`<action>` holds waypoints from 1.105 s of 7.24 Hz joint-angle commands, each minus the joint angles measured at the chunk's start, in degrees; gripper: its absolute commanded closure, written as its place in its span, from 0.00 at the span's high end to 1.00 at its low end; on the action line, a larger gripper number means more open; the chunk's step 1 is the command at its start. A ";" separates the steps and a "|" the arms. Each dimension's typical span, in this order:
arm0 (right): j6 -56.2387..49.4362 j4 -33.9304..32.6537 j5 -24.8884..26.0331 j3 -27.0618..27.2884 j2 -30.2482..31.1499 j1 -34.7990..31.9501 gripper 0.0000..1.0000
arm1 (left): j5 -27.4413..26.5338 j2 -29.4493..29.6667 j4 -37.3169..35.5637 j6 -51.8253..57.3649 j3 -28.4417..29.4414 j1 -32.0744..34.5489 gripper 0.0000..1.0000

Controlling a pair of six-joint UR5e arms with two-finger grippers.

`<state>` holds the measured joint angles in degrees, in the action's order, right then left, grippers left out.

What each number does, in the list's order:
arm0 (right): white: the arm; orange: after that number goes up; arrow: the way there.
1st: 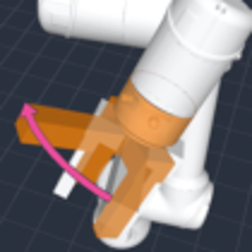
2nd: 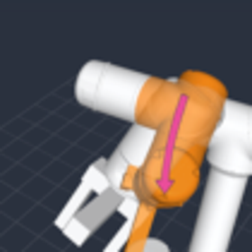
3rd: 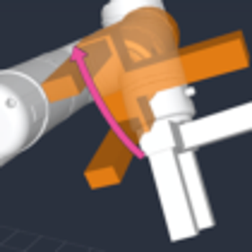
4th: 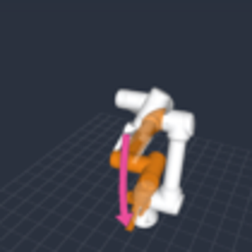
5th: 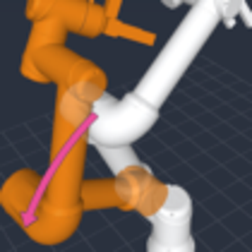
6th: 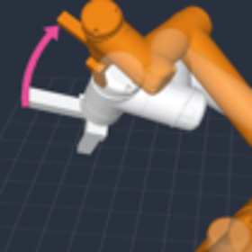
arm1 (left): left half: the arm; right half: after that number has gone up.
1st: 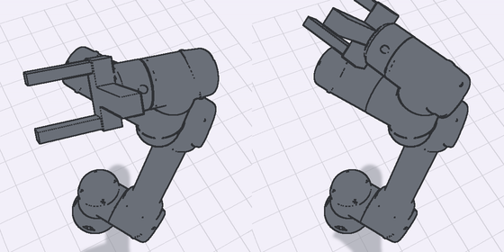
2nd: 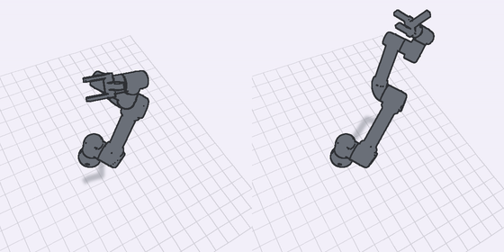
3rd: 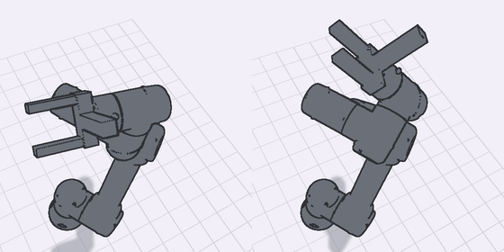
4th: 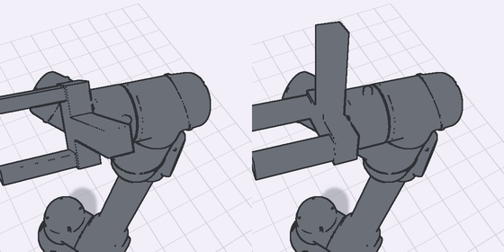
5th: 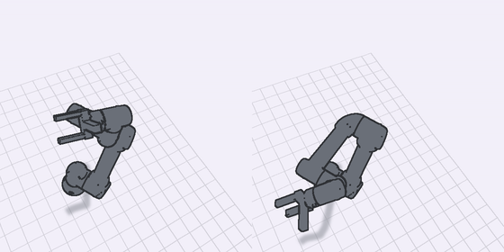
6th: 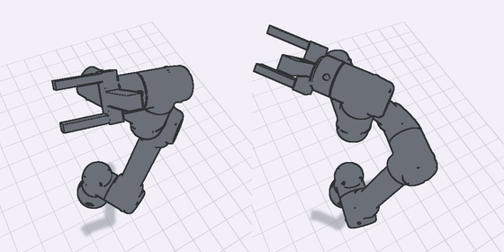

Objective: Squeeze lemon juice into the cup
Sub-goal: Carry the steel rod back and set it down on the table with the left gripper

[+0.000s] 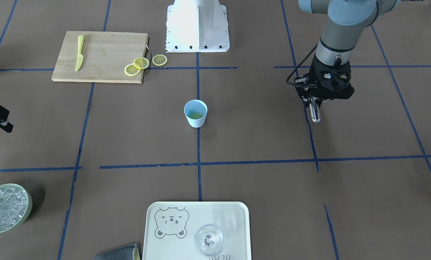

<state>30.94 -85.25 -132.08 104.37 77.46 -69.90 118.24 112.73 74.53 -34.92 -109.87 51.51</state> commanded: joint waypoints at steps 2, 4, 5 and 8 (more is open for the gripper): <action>0.00 0.00 -0.02 -0.04 -0.03 0.29 1.00 | 10.04 -1.45 -0.53 4.25 12.19 4.56 0.00; 0.00 0.00 0.06 -0.22 -0.03 0.29 1.00 | 10.34 -4.97 -0.17 4.07 13.01 4.57 0.00; 0.00 -0.18 -0.02 -0.13 0.06 0.29 1.00 | 10.34 -5.76 0.61 3.98 14.06 4.40 0.00; 0.00 -0.09 0.06 0.04 0.41 0.20 1.00 | 10.17 -9.18 12.61 3.90 20.55 4.13 0.00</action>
<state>30.94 -85.35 -132.02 104.29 77.75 -69.62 128.53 105.21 81.96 -30.99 -92.04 55.74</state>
